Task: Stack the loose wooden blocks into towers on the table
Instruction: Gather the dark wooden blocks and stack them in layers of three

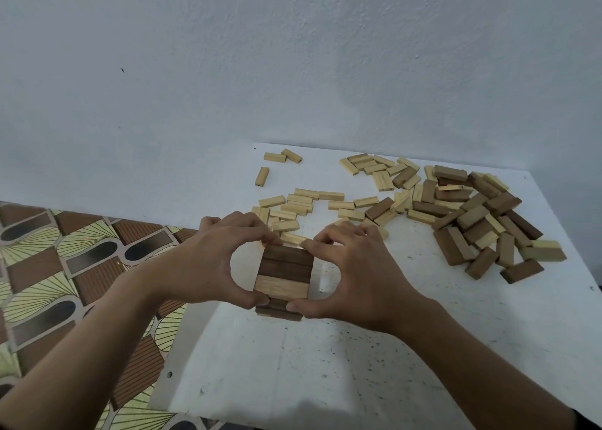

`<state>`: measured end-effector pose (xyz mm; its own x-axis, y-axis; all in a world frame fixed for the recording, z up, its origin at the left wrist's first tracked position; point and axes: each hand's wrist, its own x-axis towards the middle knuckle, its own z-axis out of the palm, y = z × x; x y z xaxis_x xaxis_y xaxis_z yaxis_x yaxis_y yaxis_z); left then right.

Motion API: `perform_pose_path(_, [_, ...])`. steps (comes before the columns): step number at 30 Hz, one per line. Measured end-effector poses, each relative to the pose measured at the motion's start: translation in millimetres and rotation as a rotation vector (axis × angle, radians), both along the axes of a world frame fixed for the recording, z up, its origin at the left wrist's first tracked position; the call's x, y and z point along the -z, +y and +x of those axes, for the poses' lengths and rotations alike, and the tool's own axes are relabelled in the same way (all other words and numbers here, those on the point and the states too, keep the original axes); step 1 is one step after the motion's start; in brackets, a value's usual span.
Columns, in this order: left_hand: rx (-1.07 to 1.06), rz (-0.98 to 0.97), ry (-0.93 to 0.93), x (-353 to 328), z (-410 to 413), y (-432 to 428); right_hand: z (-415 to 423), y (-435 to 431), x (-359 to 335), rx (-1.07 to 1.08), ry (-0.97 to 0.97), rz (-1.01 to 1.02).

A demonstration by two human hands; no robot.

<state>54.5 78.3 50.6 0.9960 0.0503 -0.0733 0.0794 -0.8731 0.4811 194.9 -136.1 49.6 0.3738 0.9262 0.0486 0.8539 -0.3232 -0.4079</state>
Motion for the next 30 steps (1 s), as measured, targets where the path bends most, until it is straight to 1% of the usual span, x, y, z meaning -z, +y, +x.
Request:
perform_pose_path(8, [0.006,0.009,0.003,5,2,-6,-2,-1,6,-0.019,-0.025,0.002])
perform_pose_path(11, [0.004,0.016,0.004,7,3,-8,-4,-1,11,-0.023,-0.022,0.032])
perform_pose_path(20, [-0.023,-0.012,0.015,11,1,-7,-5,-1,21,-0.005,-0.089,0.137])
perform_pose_path(30, [-0.026,-0.033,0.008,11,0,-9,-5,-2,21,0.003,-0.121,0.148])
